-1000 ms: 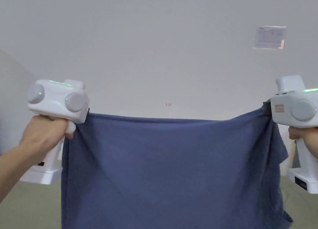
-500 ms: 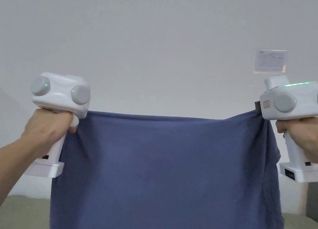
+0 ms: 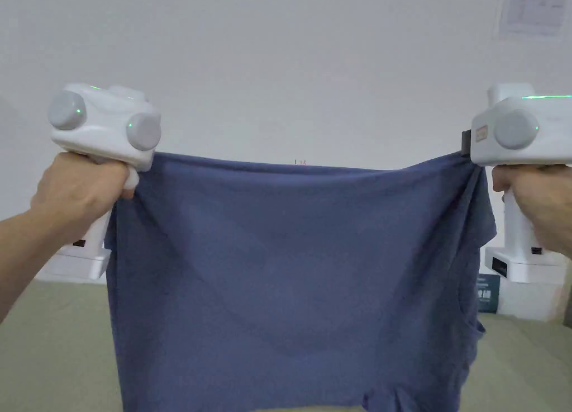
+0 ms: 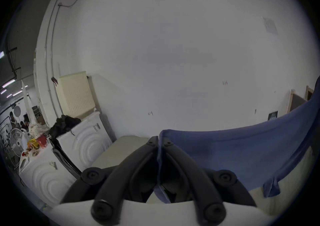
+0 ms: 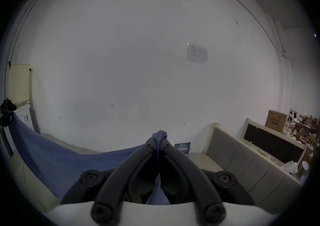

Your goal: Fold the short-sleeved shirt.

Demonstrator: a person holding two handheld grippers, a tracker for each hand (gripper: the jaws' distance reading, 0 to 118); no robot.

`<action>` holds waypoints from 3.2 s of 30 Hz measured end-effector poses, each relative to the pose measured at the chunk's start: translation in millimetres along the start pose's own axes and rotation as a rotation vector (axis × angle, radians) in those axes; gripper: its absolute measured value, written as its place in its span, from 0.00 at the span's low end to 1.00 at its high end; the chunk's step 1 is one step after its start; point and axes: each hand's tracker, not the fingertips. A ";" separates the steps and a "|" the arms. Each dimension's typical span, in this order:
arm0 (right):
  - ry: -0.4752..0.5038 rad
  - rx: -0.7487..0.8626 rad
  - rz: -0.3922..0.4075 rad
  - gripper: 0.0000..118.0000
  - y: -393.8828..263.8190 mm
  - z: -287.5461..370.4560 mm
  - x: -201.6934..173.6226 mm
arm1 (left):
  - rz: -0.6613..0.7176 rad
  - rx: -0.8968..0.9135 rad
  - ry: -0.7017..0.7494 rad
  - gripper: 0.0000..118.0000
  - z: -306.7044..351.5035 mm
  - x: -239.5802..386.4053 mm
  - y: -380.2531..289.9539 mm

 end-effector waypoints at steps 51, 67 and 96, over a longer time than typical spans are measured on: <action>0.216 -0.686 -0.007 0.02 -449.1 426.6 91.8 | -0.040 -0.573 -0.330 0.02 327.6 -128.8 -487.0; 0.158 -0.708 -0.096 0.82 -444.5 437.2 129.1 | 0.057 -0.588 -0.329 0.79 339.5 -148.0 -476.3; 0.206 -0.710 -0.058 0.19 -451.4 429.2 115.9 | 0.022 -0.707 -0.398 0.01 325.5 -134.6 -504.3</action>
